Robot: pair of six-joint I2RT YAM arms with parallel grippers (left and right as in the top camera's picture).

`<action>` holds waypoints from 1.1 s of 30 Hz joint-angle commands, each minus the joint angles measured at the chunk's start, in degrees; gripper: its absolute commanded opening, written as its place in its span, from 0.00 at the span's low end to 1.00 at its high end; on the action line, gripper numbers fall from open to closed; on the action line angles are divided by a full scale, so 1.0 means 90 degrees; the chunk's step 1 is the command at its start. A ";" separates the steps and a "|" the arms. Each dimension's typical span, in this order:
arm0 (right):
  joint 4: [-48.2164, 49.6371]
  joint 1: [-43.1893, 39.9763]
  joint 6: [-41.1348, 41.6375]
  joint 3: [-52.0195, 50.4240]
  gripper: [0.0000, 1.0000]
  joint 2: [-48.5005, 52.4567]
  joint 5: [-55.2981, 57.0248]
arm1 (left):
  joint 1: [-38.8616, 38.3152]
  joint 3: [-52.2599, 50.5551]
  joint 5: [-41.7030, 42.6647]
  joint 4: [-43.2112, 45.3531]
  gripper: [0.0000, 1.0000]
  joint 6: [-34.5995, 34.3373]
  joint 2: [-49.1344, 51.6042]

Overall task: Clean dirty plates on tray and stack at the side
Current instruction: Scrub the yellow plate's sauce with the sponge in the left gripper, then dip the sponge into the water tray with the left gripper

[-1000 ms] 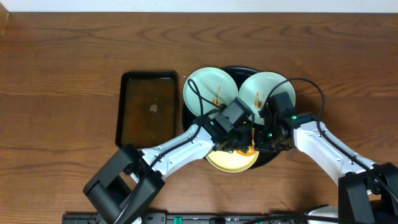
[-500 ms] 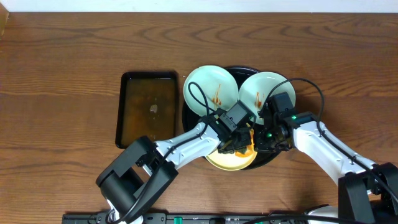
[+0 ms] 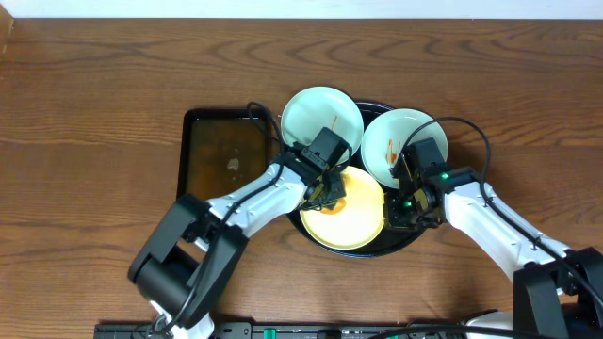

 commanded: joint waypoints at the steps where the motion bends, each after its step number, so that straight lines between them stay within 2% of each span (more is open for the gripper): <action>1: -0.0029 0.0019 0.0034 -0.0058 0.01 0.0051 0.0306 | 0.0080 -0.0146 -0.0369 -0.0554 0.07 0.0636 -0.0862; 2: -0.0041 0.0019 0.0034 -0.0058 0.05 0.0051 0.0306 | 0.0095 -0.0146 -0.0437 -0.0714 0.07 0.0707 -0.1110; 5: -0.0032 0.0019 0.0039 -0.0056 0.28 0.0051 0.0301 | 0.0197 -0.0146 -0.1064 -0.1192 0.07 0.0843 -0.1855; 6: -0.0010 0.0019 0.0039 -0.0056 0.31 0.0051 0.0299 | 0.0270 -0.0146 -0.1294 -0.1355 0.08 0.0843 -0.2074; 9: 0.0034 0.0019 0.0039 -0.0056 0.30 0.0051 0.0194 | 0.0597 -0.0146 -0.1700 -0.1661 0.07 0.1059 -0.2569; 12: 0.0090 0.0019 0.0039 -0.0056 0.31 0.0051 -0.0012 | 0.1178 -0.0146 -0.1705 -0.1766 0.07 0.1399 -0.2844; 15: 0.0199 0.0019 0.0039 -0.0056 0.30 0.0051 -0.0124 | 0.1775 -0.0148 -0.1705 -0.1758 0.08 0.1608 -0.2810; 19: 0.0036 0.0019 0.0041 -0.0056 0.27 0.0051 -0.0602 | 0.2518 -0.0148 -0.1700 -0.1705 0.07 0.2263 -0.2526; 21: -0.0165 0.0007 0.0041 -0.0041 0.22 0.0046 -0.0607 | 0.2788 -0.0148 -0.1591 -0.1683 0.08 0.2569 -0.2295; 26: -0.0520 -0.0070 0.0032 0.0189 0.28 0.0044 -0.0610 | 0.3045 -0.0148 -0.1532 -0.1712 0.08 0.2696 -0.1766; 32: 0.0046 -0.0063 -0.0078 0.0245 0.31 0.0046 -0.0653 | 0.3050 -0.0148 -0.1535 -0.1547 0.08 0.2693 -0.1093; 33: 0.0104 -0.0061 -0.0073 0.0245 0.34 0.0046 -0.0656 | 0.3050 -0.0148 -0.1535 -0.1530 0.07 0.2696 -0.0962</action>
